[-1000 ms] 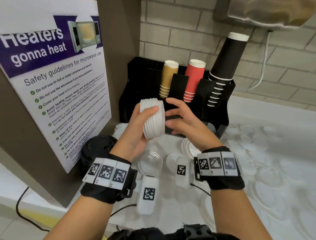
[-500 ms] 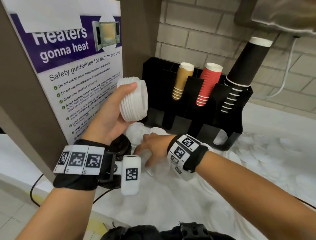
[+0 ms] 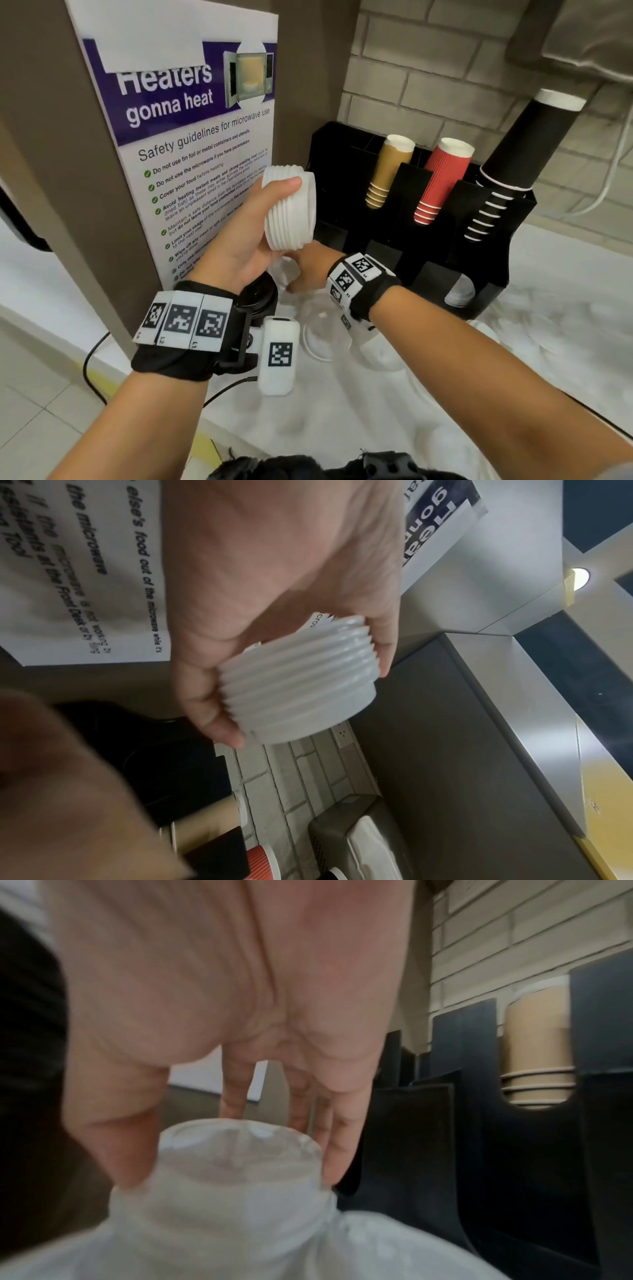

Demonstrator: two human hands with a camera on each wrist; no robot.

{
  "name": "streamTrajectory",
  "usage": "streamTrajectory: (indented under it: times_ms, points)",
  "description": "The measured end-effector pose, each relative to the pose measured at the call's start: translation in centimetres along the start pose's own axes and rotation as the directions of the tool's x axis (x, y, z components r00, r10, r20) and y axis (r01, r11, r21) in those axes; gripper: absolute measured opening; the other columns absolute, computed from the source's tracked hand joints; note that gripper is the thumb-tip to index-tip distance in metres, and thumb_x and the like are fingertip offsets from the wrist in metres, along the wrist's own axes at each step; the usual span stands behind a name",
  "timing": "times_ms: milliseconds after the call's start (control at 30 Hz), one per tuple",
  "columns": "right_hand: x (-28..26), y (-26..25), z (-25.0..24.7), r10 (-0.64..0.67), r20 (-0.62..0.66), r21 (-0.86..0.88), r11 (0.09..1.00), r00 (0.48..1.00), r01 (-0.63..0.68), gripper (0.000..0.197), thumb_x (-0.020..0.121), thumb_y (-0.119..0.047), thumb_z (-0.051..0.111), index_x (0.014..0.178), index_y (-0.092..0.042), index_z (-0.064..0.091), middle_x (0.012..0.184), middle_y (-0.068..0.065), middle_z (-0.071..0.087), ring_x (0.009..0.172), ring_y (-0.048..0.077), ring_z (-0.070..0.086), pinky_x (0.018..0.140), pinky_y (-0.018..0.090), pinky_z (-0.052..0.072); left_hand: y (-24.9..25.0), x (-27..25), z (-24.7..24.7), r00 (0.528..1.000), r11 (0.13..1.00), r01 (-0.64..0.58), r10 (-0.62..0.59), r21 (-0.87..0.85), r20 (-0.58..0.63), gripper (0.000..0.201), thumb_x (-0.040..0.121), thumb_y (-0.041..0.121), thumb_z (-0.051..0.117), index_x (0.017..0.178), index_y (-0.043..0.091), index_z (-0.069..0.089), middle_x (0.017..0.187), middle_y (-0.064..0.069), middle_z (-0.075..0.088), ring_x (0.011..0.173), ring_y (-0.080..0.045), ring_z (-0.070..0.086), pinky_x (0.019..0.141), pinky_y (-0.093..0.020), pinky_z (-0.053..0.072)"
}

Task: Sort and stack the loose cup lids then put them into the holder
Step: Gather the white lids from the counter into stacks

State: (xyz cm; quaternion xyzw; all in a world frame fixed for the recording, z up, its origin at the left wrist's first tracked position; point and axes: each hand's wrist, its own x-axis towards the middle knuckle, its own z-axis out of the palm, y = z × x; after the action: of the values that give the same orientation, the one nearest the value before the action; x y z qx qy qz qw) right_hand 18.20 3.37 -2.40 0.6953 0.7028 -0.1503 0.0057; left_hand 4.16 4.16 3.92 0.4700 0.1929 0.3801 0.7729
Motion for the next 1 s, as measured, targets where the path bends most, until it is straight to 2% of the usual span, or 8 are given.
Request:
streamTrajectory:
  times_ms: [167, 267, 333, 400, 567, 667, 800, 1000]
  points:
    - [-2.2, 3.0, -3.2, 0.116, -0.225, 0.405, 0.914, 0.967, -0.015, 0.070, 0.077, -0.033, 0.075, 0.138, -0.030, 0.041, 0.127, 0.009, 0.050, 0.116, 0.027, 0.051, 0.099, 0.039, 0.046, -0.1, -0.1, 0.2, 0.999, 1.000, -0.006, 0.006, 0.003, -0.050, 0.052, 0.073, 0.037, 0.065, 0.121, 0.018, 0.056, 0.087, 0.003, 0.068, 0.077, -0.012, 0.068, 0.056, -0.025, 0.053]
    - [-5.5, 3.8, -4.0, 0.251, -0.322, 0.809, 0.574, 0.913, 0.128, 0.050, 0.079, -0.029, 0.074, 0.122, -0.037, 0.050, 0.116, 0.007, 0.058, 0.105, 0.025, 0.063, 0.081, 0.037, 0.058, -0.3, -0.1, 0.5, 0.996, 0.999, -0.024, 0.026, 0.021, -0.091, 0.071, 0.072, 0.036, 0.069, 0.136, 0.011, 0.050, 0.107, -0.005, 0.065, 0.090, -0.016, 0.068, 0.063, -0.028, 0.054]
    - [-7.7, 3.5, -3.9, 0.241, -0.340, 0.913, 0.315, 0.909, 0.258, 0.045, 0.077, -0.031, 0.073, 0.116, -0.041, 0.055, 0.117, 0.012, 0.059, 0.105, 0.023, 0.066, 0.075, 0.032, 0.058, -0.7, -0.1, 0.8, 0.993, 0.998, -0.048, 0.051, 0.036, -0.107, 0.083, 0.066, 0.039, 0.075, 0.139, 0.011, 0.046, 0.117, -0.010, 0.062, 0.102, -0.021, 0.065, 0.074, -0.033, 0.054]
    - [-9.2, 2.9, -3.5, 0.201, -0.377, 0.919, 0.200, 0.904, 0.339, 0.046, 0.075, -0.032, 0.073, 0.117, -0.040, 0.056, 0.121, 0.015, 0.058, 0.109, 0.024, 0.064, 0.079, 0.034, 0.057, -1.1, -0.1, 1.1, 0.990, 0.996, -0.078, 0.083, 0.052, -0.110, 0.085, 0.064, 0.040, 0.076, 0.138, 0.011, 0.045, 0.119, -0.010, 0.061, 0.106, -0.023, 0.063, 0.079, -0.036, 0.053]
    - [-10.1, 1.6, -3.2, 0.182, -0.433, 0.893, 0.219, 0.883, 0.393, 0.048, 0.080, -0.026, 0.070, 0.122, -0.035, 0.051, 0.124, 0.016, 0.055, 0.109, 0.022, 0.064, 0.082, 0.037, 0.056, -2.2, -0.1, 1.2, 0.994, 0.993, -0.065, 0.074, 0.102, -0.080, 0.073, 0.064, 0.043, 0.077, 0.129, 0.024, 0.050, 0.123, -0.004, 0.063, 0.112, -0.021, 0.064, 0.080, -0.034, 0.055]
    - [-10.2, 1.4, -3.5, 0.150, -0.451, 0.873, 0.279, 0.880, 0.400, 0.053, 0.077, -0.032, 0.071, 0.126, -0.035, 0.051, 0.124, 0.010, 0.056, 0.108, 0.019, 0.064, 0.085, 0.040, 0.057, -2.3, -0.1, 1.1, 0.999, 0.992, -0.035, 0.039, 0.123, -0.031, 0.075, 0.062, 0.044, 0.078, 0.129, 0.024, 0.051, 0.117, -0.004, 0.066, 0.107, -0.021, 0.066, 0.080, -0.036, 0.055]
    - [-10.2, 1.4, -3.9, 0.102, -0.459, 0.848, 0.347, 0.883, 0.400, 0.056, 0.079, -0.026, 0.069, 0.132, -0.036, 0.051, 0.127, 0.002, 0.058, 0.109, 0.022, 0.064, 0.087, 0.045, 0.056, -2.1, -0.2, 0.8, 1.000, 0.986, 0.008, -0.012, 0.168, 0.019, 0.079, 0.062, 0.044, 0.076, 0.134, 0.021, 0.051, 0.125, -0.012, 0.063, 0.114, -0.029, 0.063, 0.086, -0.043, 0.054]
    - [-10.1, 0.8, -4.2, 0.120, -0.478, 0.834, 0.373, 0.870, 0.406, 0.056, 0.079, -0.024, 0.072, 0.128, -0.039, 0.051, 0.126, 0.000, 0.057, 0.110, 0.022, 0.063, 0.086, 0.049, 0.056, -2.1, -0.3, 1.3, 0.999, 0.993, -0.024, 0.028, 0.112, -0.026, 0.079, 0.062, 0.044, 0.077, 0.133, 0.022, 0.050, 0.129, -0.014, 0.060, 0.118, -0.032, 0.060, 0.093, -0.050, 0.051]
